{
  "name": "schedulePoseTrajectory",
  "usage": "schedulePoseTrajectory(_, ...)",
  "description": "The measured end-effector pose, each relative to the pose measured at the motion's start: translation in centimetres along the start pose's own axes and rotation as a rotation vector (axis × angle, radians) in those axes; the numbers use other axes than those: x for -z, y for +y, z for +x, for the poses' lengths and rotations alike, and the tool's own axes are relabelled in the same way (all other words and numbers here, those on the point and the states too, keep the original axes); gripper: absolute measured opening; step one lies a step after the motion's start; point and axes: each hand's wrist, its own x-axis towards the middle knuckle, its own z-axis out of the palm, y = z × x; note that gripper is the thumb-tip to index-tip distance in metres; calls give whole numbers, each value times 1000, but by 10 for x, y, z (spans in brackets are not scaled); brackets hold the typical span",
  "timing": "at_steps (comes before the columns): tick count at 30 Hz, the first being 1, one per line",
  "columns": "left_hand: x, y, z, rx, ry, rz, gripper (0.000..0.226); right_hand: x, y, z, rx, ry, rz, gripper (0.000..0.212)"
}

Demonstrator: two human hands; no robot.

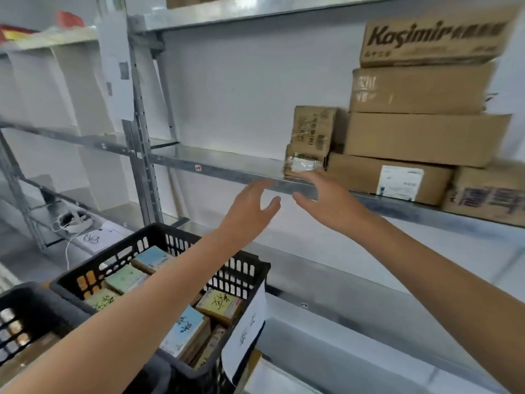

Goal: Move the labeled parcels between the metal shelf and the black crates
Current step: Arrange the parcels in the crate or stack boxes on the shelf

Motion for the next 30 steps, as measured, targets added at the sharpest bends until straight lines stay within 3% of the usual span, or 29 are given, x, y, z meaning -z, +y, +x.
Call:
schedulePoseTrajectory(11, -35, 135, 62, -299, -45, -224, 42, 139, 51, -47, -190, 285, -95, 58)
schedulePoseTrajectory(17, -35, 167, 113, -390, -74, -41, 61, 206, 62, -27, -181, 468, -99, 56)
schedulePoseTrajectory(24, -31, 183, 175, -175, -12, -134, 59, 259, 80, 17, -295, 536, -14, 59)
schedulePoseTrajectory(30, -23, 188, 232, 84, 81, -460, 67, 275, 100, 57, -365, 494, 131, 67)
